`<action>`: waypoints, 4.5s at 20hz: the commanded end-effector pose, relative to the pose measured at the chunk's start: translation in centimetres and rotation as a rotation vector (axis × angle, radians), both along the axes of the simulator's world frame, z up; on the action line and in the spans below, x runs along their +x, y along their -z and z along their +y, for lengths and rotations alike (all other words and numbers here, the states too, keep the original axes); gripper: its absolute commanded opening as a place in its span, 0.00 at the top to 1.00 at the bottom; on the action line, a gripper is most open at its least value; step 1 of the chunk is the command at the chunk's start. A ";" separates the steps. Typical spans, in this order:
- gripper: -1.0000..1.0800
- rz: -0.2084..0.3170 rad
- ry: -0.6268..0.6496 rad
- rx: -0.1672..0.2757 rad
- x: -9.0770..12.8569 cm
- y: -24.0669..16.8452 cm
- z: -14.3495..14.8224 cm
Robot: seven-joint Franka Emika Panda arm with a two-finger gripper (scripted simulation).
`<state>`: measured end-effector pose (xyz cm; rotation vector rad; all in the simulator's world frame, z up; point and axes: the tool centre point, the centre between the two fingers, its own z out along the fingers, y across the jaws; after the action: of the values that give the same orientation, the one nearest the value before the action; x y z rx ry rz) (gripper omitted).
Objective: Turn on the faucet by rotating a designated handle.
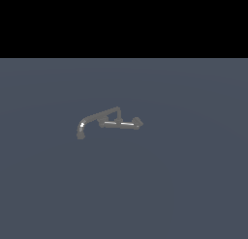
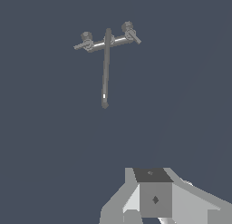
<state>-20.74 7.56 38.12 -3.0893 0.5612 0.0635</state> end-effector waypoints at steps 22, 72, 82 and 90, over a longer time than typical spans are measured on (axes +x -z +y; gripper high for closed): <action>1.00 -0.010 0.451 -0.001 10.4 12.4 6.5; 1.00 -0.031 1.191 -0.032 30.7 32.1 4.1; 1.00 -0.030 1.191 -0.031 28.4 32.1 5.9; 1.00 -0.032 1.195 -0.030 27.1 32.0 5.6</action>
<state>7.17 13.45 6.09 -2.2323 2.1931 -0.0103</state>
